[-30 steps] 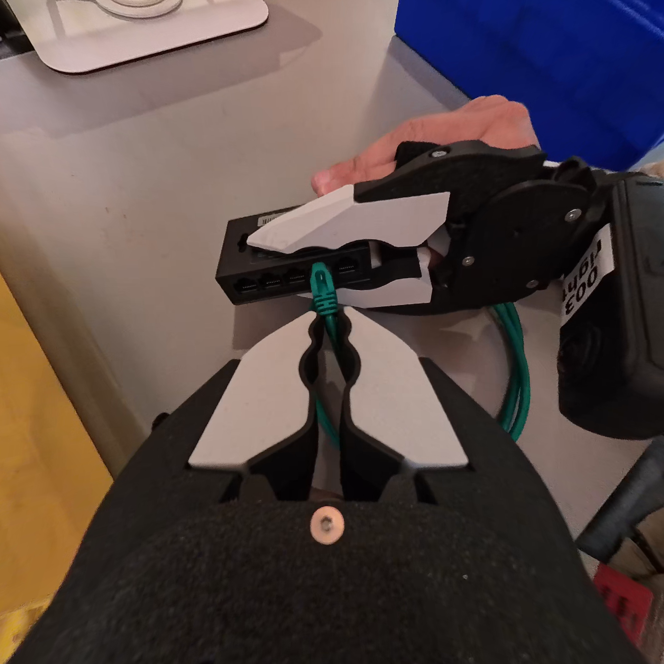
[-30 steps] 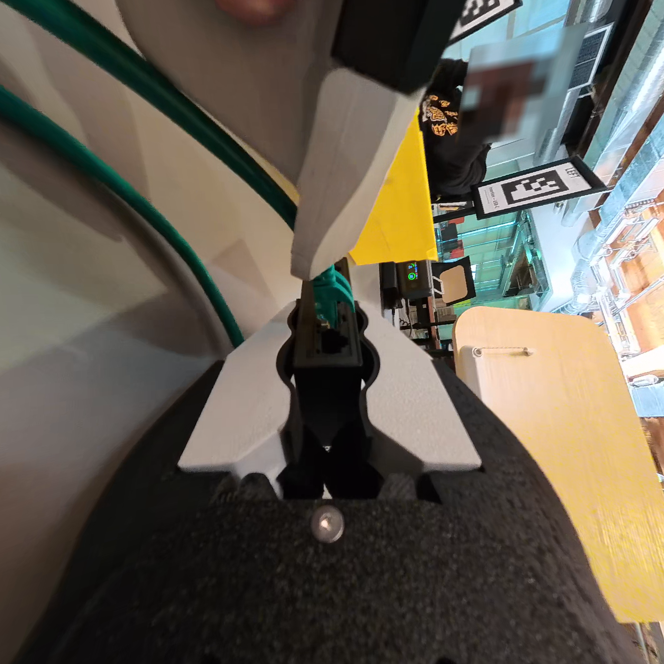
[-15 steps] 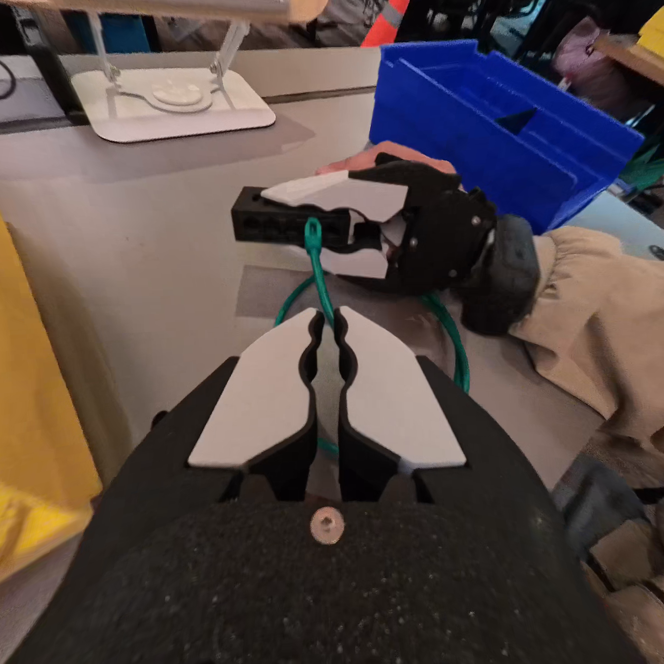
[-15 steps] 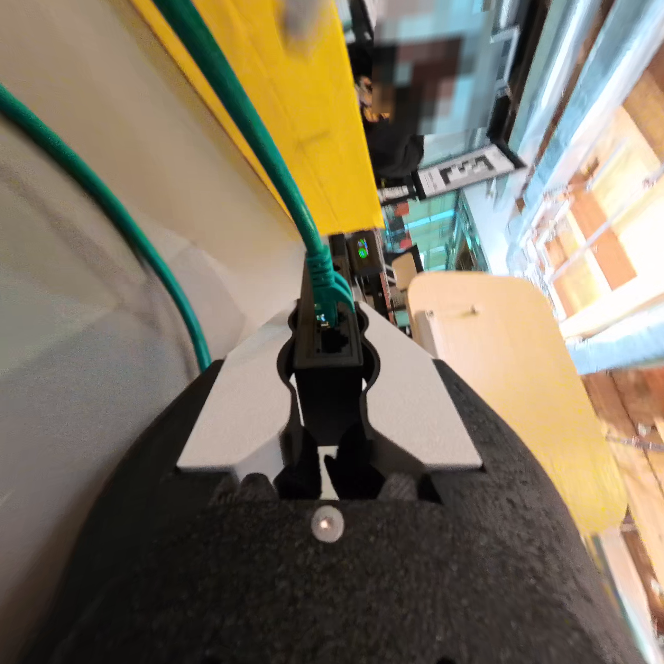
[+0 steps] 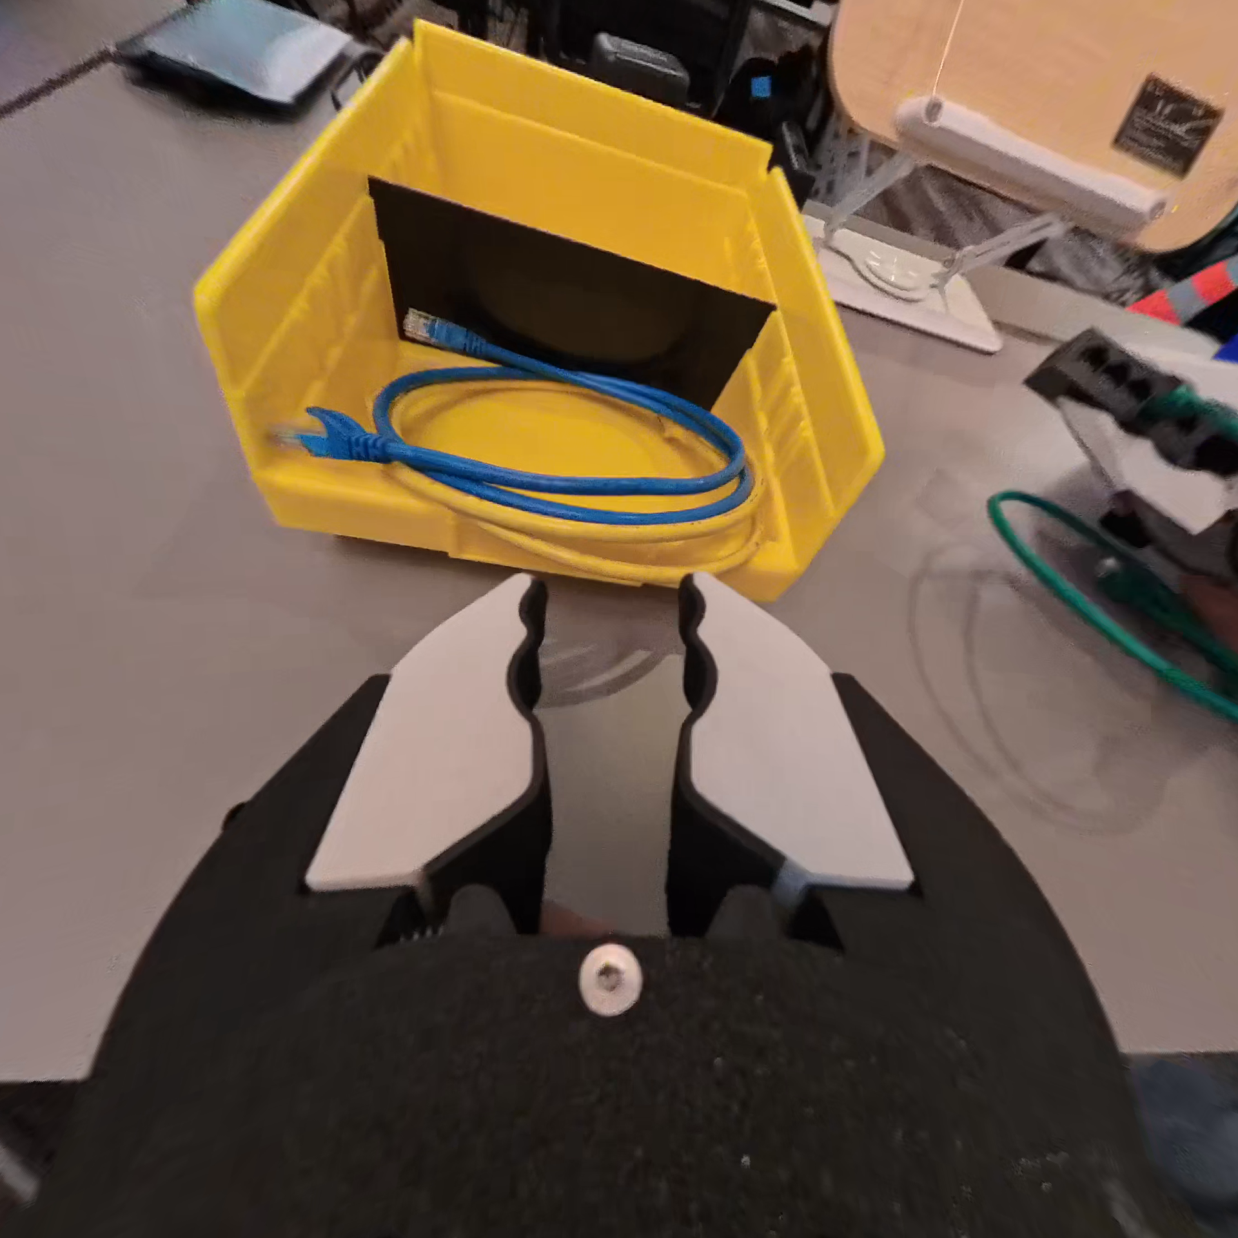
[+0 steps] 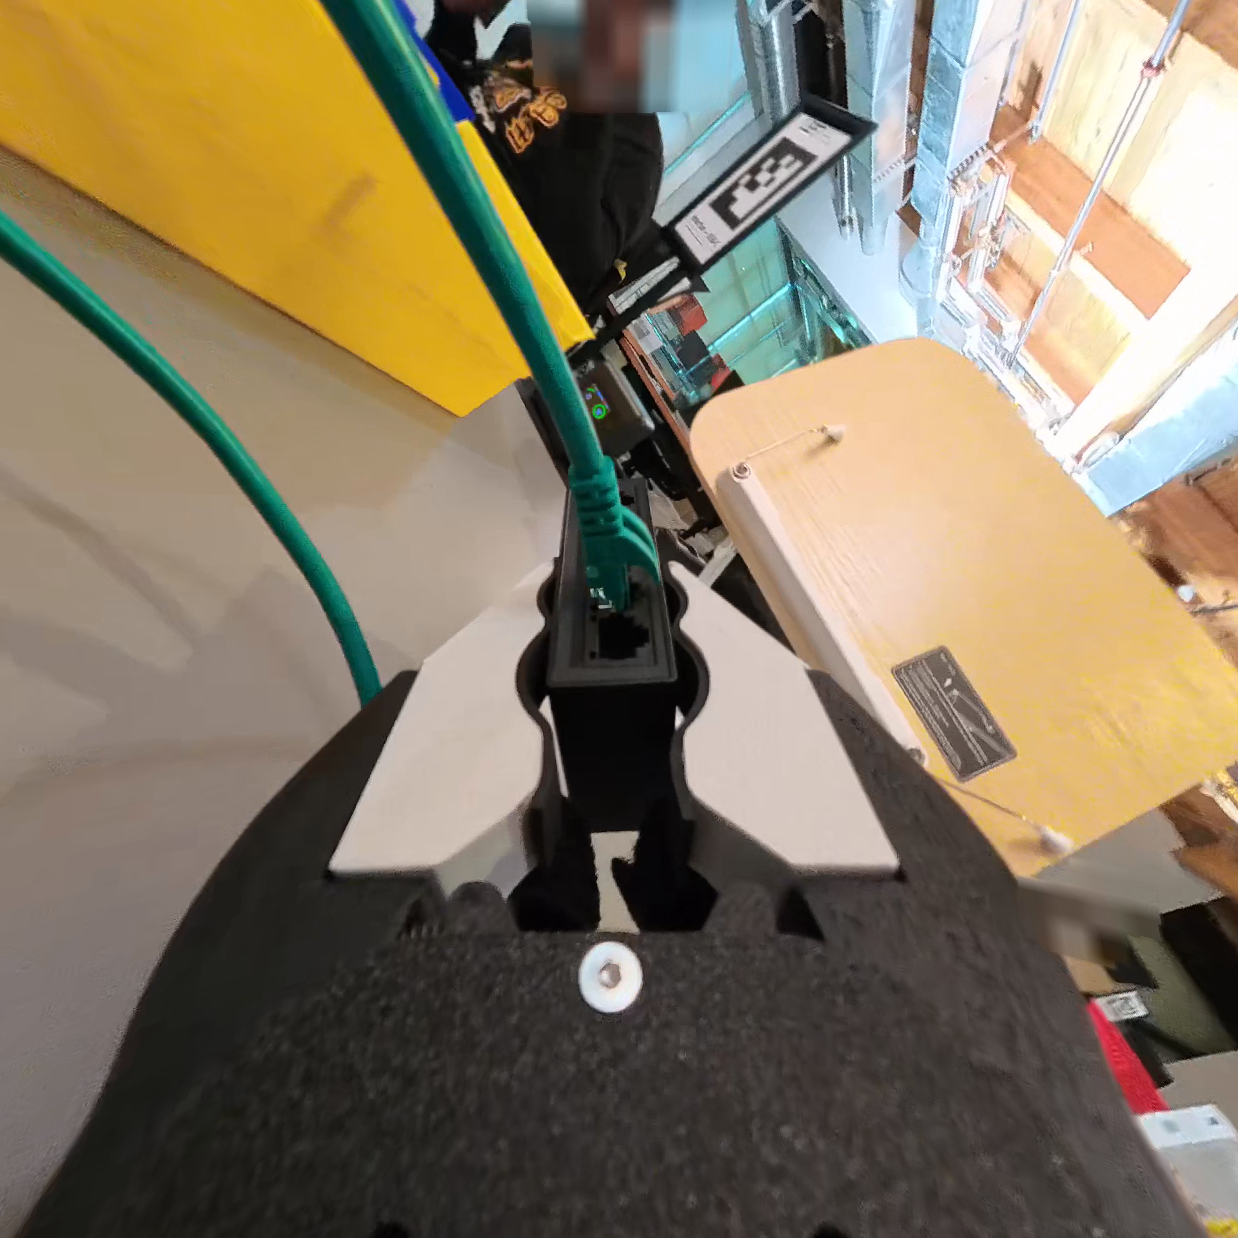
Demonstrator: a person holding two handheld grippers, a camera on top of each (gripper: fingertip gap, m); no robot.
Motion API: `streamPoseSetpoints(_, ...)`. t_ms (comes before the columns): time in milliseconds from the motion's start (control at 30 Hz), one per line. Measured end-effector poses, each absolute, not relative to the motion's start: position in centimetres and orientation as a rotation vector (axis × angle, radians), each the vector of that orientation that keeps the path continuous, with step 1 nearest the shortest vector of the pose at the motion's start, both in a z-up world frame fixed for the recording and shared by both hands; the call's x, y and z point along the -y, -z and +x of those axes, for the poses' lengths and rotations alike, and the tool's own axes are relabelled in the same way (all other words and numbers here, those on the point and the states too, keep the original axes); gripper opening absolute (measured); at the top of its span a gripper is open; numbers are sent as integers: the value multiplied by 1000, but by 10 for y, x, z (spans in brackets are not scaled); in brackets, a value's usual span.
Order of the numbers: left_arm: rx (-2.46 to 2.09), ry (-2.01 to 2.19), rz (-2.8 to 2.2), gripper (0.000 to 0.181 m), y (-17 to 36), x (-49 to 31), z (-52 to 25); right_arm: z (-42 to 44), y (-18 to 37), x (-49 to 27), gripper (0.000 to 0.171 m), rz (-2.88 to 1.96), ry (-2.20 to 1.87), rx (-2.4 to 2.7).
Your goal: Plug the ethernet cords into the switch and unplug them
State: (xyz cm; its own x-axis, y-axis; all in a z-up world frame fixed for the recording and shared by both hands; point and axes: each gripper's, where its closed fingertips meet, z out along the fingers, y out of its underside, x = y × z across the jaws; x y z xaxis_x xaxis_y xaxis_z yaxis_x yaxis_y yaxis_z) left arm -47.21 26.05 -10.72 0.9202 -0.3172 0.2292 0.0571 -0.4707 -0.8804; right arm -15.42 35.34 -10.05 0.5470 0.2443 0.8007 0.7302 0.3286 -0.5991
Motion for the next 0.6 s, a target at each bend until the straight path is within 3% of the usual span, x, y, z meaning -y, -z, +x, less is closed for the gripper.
streamPoseSetpoints(133,-142,599,-1978,41,84,-272,-478,-166,106,-349,27,-1197,432,1061)
streamPoseSetpoints(333,-956,299,-1980,32,78,-291,-461,-164,106,-350,28,-1210,407,1050)
streamPoseSetpoints(433,-1335,454,-2080,28,92,-283,-440,-161,106,-351,28,-1222,399,1039)
streamPoseSetpoints(600,-1576,511,-2260,19,118,-294,-437,-163,109,-351,28,-1231,374,1056)
